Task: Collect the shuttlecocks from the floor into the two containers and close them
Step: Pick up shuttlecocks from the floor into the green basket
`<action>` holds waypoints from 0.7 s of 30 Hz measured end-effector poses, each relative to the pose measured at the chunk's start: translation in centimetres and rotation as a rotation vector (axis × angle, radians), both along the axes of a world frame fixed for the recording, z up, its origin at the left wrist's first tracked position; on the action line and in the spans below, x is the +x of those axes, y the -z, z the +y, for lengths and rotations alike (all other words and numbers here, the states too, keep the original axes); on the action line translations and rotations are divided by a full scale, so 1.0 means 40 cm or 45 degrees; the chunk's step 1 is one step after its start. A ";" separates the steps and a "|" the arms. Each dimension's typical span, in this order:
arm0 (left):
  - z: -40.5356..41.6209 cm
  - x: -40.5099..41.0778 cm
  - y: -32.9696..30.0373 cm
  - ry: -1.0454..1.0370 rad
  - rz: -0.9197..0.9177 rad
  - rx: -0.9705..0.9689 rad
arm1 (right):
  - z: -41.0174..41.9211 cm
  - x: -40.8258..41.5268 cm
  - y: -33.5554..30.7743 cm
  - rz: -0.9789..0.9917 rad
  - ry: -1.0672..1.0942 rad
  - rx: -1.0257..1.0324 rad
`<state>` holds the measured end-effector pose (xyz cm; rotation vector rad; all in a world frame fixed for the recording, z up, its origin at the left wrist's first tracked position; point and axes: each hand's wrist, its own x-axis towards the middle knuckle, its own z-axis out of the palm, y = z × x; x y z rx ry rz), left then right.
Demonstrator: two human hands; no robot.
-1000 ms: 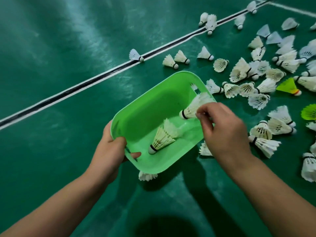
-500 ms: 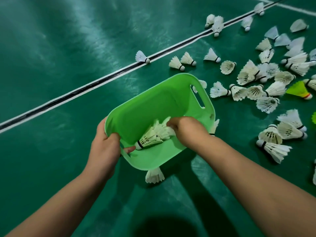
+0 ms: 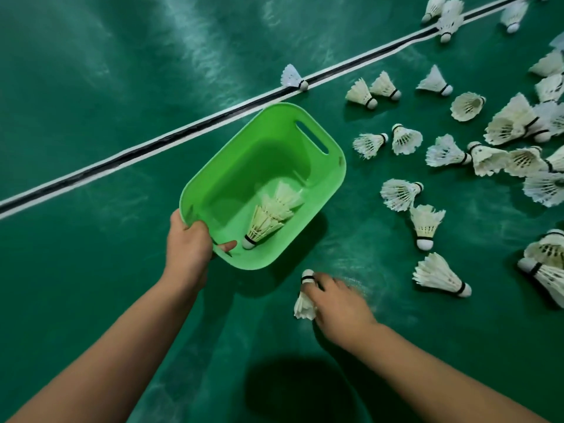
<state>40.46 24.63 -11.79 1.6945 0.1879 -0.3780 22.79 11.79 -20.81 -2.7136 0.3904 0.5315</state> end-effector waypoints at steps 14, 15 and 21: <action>0.033 -0.100 0.023 0.457 0.059 0.558 | -0.204 0.047 -0.288 -0.468 0.569 -0.001; 0.031 -0.104 0.018 0.508 0.040 0.611 | -0.201 0.045 -0.267 -0.380 0.551 -0.069; 0.045 -0.102 0.015 0.661 -0.032 0.785 | -0.161 0.051 -0.183 -0.242 0.652 -0.038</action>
